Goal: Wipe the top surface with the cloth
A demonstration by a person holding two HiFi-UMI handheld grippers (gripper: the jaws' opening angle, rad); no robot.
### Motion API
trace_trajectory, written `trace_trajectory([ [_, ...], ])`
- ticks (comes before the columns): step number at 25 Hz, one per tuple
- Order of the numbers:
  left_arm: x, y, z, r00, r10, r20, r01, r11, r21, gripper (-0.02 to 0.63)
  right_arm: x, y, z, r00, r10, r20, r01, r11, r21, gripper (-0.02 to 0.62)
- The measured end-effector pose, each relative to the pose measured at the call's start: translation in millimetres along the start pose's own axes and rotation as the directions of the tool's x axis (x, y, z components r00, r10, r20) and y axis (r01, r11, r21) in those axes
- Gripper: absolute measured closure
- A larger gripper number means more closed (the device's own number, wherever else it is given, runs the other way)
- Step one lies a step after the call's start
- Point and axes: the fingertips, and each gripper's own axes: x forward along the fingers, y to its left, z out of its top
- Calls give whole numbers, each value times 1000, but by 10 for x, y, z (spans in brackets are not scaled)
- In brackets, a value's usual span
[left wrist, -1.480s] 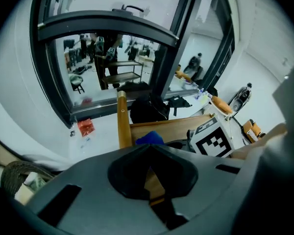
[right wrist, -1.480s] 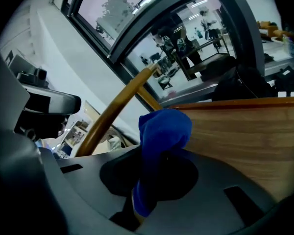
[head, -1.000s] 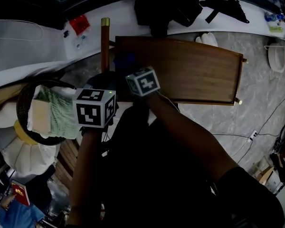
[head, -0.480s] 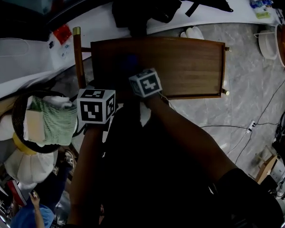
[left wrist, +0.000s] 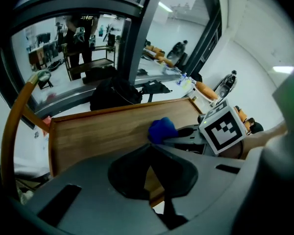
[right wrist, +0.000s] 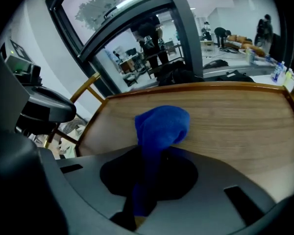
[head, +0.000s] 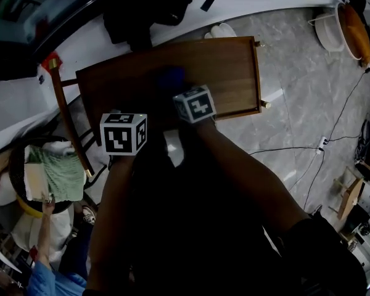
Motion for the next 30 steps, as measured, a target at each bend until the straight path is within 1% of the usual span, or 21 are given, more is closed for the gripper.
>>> trace_trajectory([
  [2, 114, -187, 44, 1000, -14, -5, 14, 1000, 13, 597, -131, -244, -57, 1000, -27, 4, 27, 1000, 7, 532],
  [8, 406, -646, 157, 999, -47, -15, 47, 998, 42, 597, -460, -832, -151, 997, -74, 33, 73, 997, 22, 532],
  [12, 560, -906, 233, 998, -64, -19, 65, 996, 57, 597, -695, -1200, -245, 994, -109, 20, 108, 993, 43, 532],
  [17, 727, -1189, 336, 996, -85, -20, 86, 993, 79, 597, -918, -1621, -272, 985, -170, 19, 169, 985, 33, 532],
  [23, 837, -1405, 432, 994, -106, -14, 107, 990, 95, 597, -1197, -2011, -323, 971, -241, -9, 241, 969, 57, 532],
  [27, 851, -1484, 466, 993, -119, -7, 119, 988, 96, 597, -1345, -2244, -356, 955, -296, -25, 297, 953, 56, 532],
  [30, 825, -1478, 473, 992, -122, 1, 122, 989, 88, 597, -1439, -2342, -372, 941, -335, -49, 338, 940, 57, 532],
])
